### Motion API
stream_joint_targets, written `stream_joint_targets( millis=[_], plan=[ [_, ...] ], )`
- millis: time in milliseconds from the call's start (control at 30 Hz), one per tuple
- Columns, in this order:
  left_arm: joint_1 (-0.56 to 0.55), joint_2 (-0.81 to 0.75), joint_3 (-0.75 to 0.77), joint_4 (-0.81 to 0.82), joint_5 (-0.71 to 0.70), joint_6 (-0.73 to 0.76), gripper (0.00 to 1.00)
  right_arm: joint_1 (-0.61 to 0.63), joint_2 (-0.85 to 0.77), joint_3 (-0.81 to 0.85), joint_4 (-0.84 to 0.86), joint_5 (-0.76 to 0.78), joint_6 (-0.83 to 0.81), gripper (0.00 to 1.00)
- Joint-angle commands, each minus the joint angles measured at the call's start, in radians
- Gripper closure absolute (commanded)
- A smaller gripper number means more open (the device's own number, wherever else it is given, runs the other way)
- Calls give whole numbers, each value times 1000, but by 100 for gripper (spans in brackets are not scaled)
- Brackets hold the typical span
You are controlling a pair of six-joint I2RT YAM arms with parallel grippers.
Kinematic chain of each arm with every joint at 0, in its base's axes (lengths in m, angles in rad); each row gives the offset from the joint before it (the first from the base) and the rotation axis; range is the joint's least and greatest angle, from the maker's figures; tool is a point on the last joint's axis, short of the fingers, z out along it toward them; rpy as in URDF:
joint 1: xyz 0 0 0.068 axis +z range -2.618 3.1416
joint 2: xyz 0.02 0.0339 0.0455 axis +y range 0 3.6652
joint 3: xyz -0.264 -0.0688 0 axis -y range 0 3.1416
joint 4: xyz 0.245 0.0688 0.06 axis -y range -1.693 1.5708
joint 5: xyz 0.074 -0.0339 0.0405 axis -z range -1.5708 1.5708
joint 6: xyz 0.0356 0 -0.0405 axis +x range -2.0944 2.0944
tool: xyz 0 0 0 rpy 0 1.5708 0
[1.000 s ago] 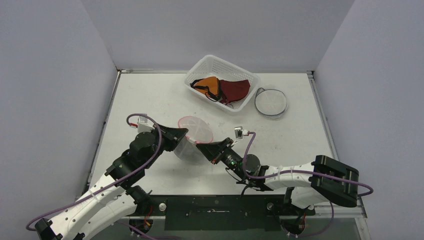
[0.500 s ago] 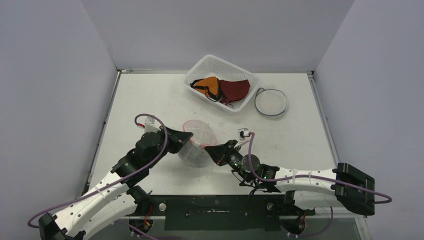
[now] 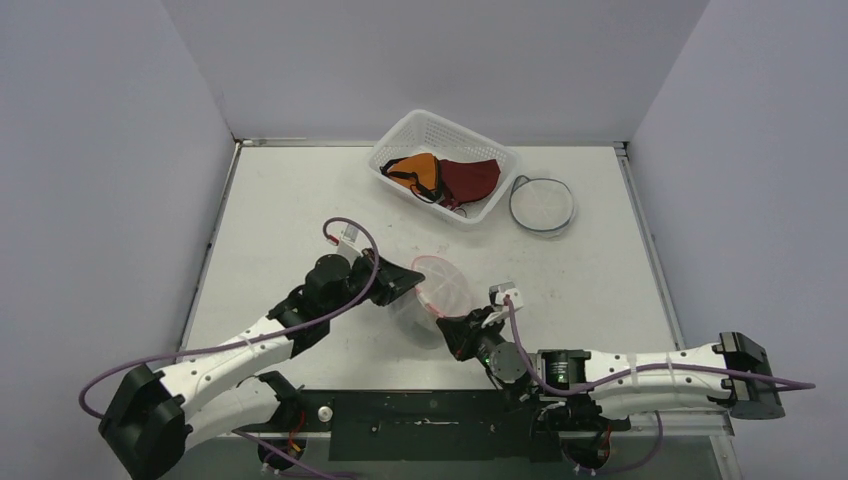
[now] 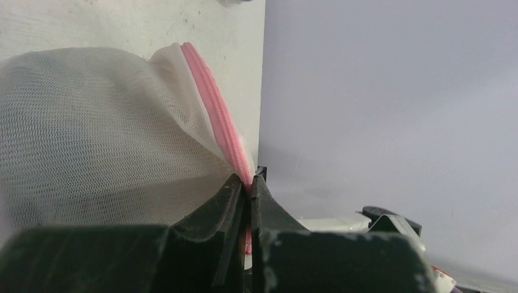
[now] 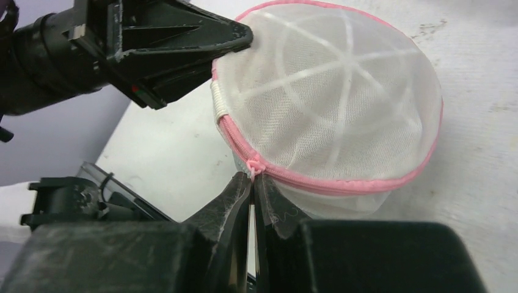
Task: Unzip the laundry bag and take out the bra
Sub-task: Unzip the laundry bag at the center of the board.
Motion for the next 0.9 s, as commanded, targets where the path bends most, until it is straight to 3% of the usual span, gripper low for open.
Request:
stream_joint_targets(
  millis=[0, 67, 200, 333, 367, 533, 667, 767, 867],
  plan=[
    [-3, 117, -7, 309, 173, 58, 100, 88, -37, 48, -233, 213, 9, 95],
    [1, 142, -24, 318, 186, 78, 98, 119, -18, 50, -263, 241, 30, 95],
    [5, 102, -70, 240, 147, 123, 52, 140, 69, 67, -245, 236, 39, 95],
    [9, -40, -75, -44, 33, 198, 19, 134, 155, 67, -134, 192, 2, 95],
    [9, -96, -75, -108, -5, 213, 5, 130, 173, 72, -113, 178, -6, 95],
    [9, -299, -103, -368, -64, 205, 4, 109, 250, 110, -47, 112, -44, 95],
    [-5, -384, -211, -239, 19, 69, 4, 89, 276, 124, -19, 85, -68, 95],
    [-31, -330, -204, -183, 50, 65, 0, 76, 287, 127, -7, 65, -77, 95],
    [-66, -241, -174, -140, 68, 77, 9, 71, 298, 134, -8, 54, -79, 95]
  ],
)
